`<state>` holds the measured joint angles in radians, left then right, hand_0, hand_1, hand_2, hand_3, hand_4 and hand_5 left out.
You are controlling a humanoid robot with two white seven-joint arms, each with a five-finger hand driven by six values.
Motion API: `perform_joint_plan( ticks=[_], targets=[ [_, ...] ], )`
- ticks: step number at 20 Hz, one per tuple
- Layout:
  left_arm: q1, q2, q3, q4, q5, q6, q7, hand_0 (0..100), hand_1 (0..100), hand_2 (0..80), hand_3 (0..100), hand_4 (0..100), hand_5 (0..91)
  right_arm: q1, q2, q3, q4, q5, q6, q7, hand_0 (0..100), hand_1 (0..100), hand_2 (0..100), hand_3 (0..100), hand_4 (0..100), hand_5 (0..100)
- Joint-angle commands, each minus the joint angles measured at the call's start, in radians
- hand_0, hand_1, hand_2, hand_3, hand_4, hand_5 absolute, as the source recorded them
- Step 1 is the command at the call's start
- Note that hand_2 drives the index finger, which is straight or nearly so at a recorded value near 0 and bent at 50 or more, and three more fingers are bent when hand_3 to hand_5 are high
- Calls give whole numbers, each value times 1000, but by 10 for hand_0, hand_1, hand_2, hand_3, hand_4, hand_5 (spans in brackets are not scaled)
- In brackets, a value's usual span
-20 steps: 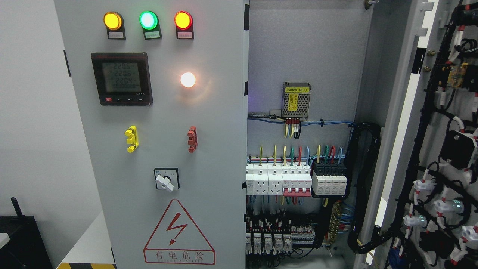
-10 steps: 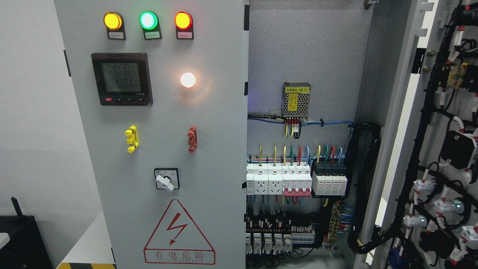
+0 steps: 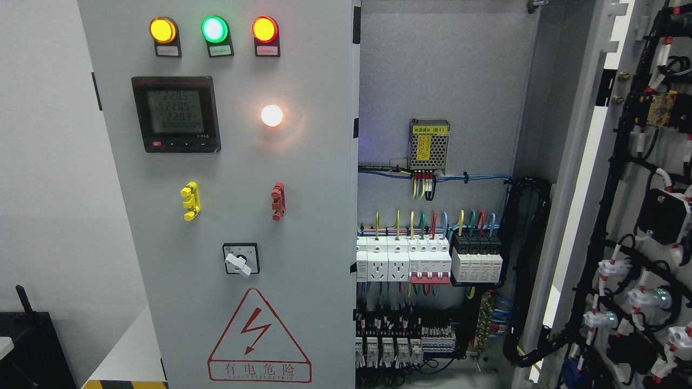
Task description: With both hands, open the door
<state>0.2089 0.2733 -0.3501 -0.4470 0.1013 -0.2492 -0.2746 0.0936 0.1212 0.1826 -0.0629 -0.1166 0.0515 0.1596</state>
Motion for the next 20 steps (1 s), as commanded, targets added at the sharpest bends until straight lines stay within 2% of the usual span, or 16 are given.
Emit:
perform_joint_plan(
  ticks=[1,4,7,8,11,12,17,20],
  targets=[
    [-31,-304,115,369,-23,-5,11,120,389,0,0,0,0,0,0,0,0,0,-1,0,120,389,0,0,0,0],
    [-28,-310,255,372,-25,-4,12,120,389,0,0,0,0,0,0,0,0,0,-1,0,120,389,0,0,0,0],
    [-28,-312,298,360,-29,-4,14,120,389,0,0,0,0,0,0,0,0,0,-1,0,120,389,0,0,0,0],
    [-28,-312,312,358,-50,-1,14,120,389,0,0,0,0,0,0,0,0,0,-1,0,120,389,0,0,0,0],
    [-29,-312,387,358,-185,4,25,120,389,0,0,0,0,0,0,0,0,0,-1,0,120,389,0,0,0,0],
    [-29,-312,398,357,-208,4,25,120,389,0,0,0,0,0,0,0,-2,-2,-1,0,120,389,0,0,0,0],
    [-31,-312,483,360,-241,7,25,120,389,0,0,0,0,-2,-3,-2,-24,2,-1,0,120,389,0,0,0,0],
    [-31,-312,537,360,-241,7,25,120,389,0,0,0,0,15,-14,-2,-113,3,-1,0,120,389,0,0,0,0]
  ],
)
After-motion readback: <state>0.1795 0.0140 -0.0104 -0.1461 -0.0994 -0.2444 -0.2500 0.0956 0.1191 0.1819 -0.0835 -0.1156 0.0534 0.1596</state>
